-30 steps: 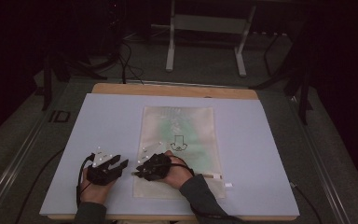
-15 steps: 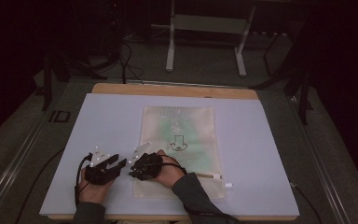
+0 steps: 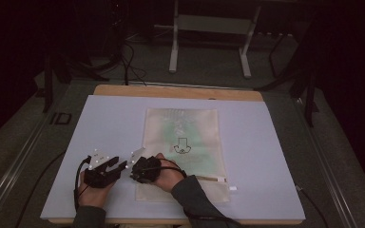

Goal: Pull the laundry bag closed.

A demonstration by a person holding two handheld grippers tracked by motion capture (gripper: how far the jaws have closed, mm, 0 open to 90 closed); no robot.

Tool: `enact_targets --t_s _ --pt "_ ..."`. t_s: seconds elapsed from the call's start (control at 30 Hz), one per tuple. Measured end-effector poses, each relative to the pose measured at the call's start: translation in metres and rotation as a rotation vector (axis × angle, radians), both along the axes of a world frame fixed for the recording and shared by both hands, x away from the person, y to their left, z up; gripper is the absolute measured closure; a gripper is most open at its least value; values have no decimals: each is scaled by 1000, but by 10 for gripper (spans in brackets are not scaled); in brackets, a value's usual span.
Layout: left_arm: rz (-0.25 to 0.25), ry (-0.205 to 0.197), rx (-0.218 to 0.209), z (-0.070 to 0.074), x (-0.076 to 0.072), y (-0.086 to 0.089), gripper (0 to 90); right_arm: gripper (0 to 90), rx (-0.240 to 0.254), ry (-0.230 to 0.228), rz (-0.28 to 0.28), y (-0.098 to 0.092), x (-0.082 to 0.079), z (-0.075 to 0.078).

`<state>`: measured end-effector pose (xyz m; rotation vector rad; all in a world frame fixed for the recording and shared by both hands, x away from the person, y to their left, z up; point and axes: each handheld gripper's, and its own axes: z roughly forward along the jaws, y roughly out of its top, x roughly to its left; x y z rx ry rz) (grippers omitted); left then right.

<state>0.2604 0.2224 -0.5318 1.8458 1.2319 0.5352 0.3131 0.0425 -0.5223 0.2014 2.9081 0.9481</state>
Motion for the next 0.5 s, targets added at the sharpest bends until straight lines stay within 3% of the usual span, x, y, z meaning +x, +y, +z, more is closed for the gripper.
enact_targets --t_s 0.23,0.5 --pt "0 1 2 0 0 0 583 815 36 23 -2 -4 1 0" --pt "4 -3 0 0 0 1 581 813 80 17 4 -7 0 7"
